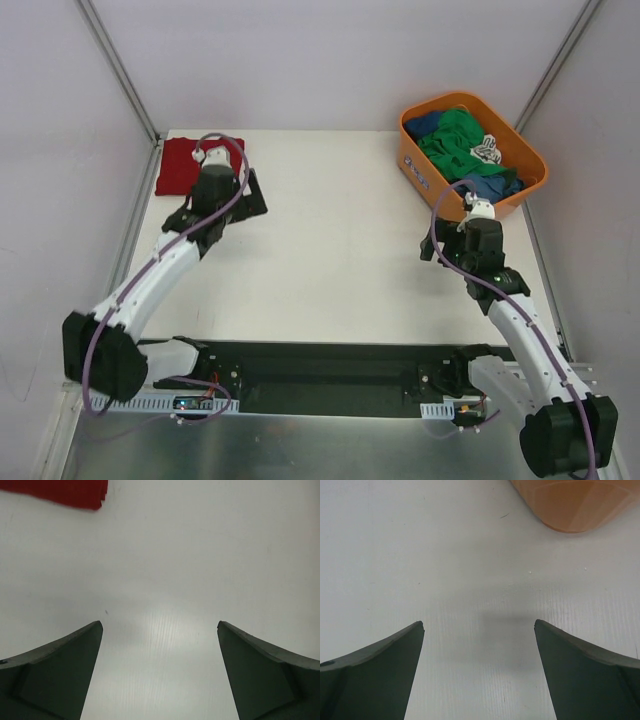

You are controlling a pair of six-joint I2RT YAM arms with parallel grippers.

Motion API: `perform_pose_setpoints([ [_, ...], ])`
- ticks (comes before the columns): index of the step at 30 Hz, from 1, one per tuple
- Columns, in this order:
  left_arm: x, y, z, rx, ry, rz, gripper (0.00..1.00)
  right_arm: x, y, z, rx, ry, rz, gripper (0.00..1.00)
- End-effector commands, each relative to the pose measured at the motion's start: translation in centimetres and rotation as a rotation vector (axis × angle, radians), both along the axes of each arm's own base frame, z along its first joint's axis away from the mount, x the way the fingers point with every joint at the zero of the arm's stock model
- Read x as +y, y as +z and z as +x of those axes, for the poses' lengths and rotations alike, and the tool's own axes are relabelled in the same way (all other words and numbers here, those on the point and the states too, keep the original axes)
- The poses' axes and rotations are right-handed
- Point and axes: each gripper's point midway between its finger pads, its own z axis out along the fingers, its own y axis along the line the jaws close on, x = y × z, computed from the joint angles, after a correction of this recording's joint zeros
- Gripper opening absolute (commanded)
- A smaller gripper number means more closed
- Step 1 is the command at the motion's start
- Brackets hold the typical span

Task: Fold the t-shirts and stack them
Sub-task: Put the neatly folded tshirt into the corner of the board with the left arm

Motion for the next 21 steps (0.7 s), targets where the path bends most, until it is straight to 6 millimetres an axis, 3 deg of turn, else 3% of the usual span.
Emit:
perform_pose_setpoints([
  [1,-0.1,-1.4,-4.8,-0.108,0.058,-0.082,0.99,0.5,1.2,0.8,-0.105,0.013,0.059,0.97],
  [4,0.7,-4.1,-8.1,-0.094,0.071,-0.116,0.99,1.2,0.5,0.3,-0.137,0.051,0.09,0.97],
  [6,1.3,-5.6,-9.5,-0.076,0.064,-0.092,0.99,0.0,-0.4,-0.1,-0.135,-0.01,0.061,0.97],
  [7,1.7,-5.3,-9.9,-0.099,0.071,-0.097,1.0,-0.5,-0.6,-0.2,-0.138,-0.038,0.05,0.97],
  [11,2.6,-5.5,-10.6,-0.128,0.094,-0.088,0.99,-1.1,-0.5,-0.6,-0.167,-0.064,0.047,0.96],
  [21,3.3,-5.4,-9.4,-0.115,0.107,0.004,0.99,-2.1,-0.5,-0.8,-0.196,-0.107,0.018,0.96],
])
